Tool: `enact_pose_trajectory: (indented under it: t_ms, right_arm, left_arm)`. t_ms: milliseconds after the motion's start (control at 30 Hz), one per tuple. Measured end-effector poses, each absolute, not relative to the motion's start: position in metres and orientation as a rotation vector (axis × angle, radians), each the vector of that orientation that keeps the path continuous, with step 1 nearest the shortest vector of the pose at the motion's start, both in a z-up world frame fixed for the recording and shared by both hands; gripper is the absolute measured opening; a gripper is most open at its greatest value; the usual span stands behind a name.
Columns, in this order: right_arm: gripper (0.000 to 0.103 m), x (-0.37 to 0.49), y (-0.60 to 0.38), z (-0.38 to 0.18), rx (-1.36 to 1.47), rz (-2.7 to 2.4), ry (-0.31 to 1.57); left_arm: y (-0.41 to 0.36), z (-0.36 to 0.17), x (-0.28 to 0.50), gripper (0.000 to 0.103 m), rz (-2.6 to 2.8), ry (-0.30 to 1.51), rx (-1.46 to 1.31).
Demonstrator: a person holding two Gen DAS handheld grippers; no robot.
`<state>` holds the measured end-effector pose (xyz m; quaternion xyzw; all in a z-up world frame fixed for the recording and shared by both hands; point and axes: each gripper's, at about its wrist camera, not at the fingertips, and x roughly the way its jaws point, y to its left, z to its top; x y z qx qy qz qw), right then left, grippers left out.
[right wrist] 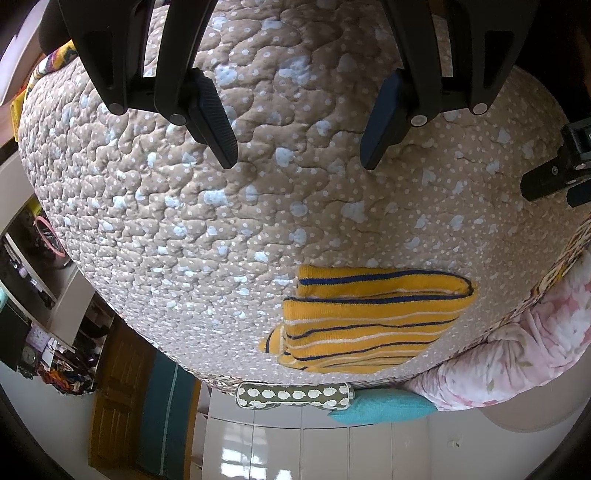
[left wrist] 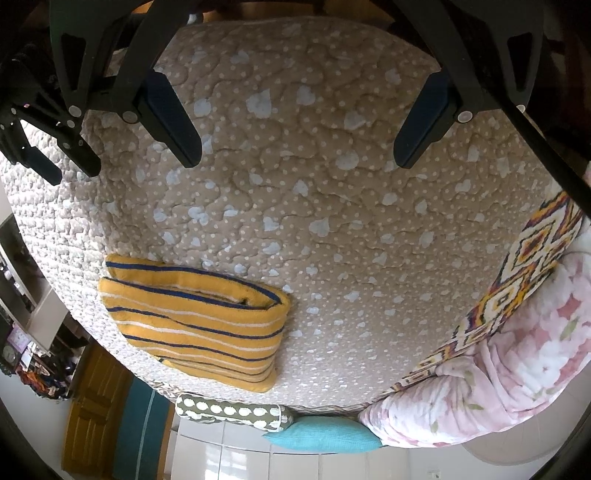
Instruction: Fold small clothes
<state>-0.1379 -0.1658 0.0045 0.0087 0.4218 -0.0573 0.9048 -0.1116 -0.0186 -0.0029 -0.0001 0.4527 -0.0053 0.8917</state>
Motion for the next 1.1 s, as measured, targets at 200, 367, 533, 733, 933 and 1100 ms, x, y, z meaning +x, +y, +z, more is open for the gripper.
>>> enact_pose_trajectory:
  t_ms: [200,367,533,733,933,1100]
  right_arm:
    - [0.074,-0.138,-0.168,0.003,0.015,-0.118,0.877]
    - [0.074,-0.137,-0.168,0.002,0.011,-0.119,0.877]
    - [0.076,-0.137,-0.168,0.000,-0.006,-0.123,0.879]
    - [0.076,-0.136,-0.167,-0.001,-0.005,-0.124,0.880]
    - [0.077,-0.137,-0.169,-0.001,-0.006,-0.125,0.878]
    - [0.077,-0.138,-0.168,-0.001,-0.005,-0.126,0.879]
  left_arm:
    - [-0.018,-0.003,-0.112,0.103,0.029,0.928,0.031]
    - [-0.018,0.000,-0.114,0.103,0.047,0.911,0.042]
    - [-0.020,0.002,-0.116,0.103,0.046,0.899,0.054]
    - [-0.021,-0.001,-0.116,0.103,0.030,0.914,0.042]
    - [-0.020,-0.006,-0.114,0.103,0.002,0.943,0.016]
    - [-0.019,-0.009,-0.112,0.103,-0.007,0.957,0.002]
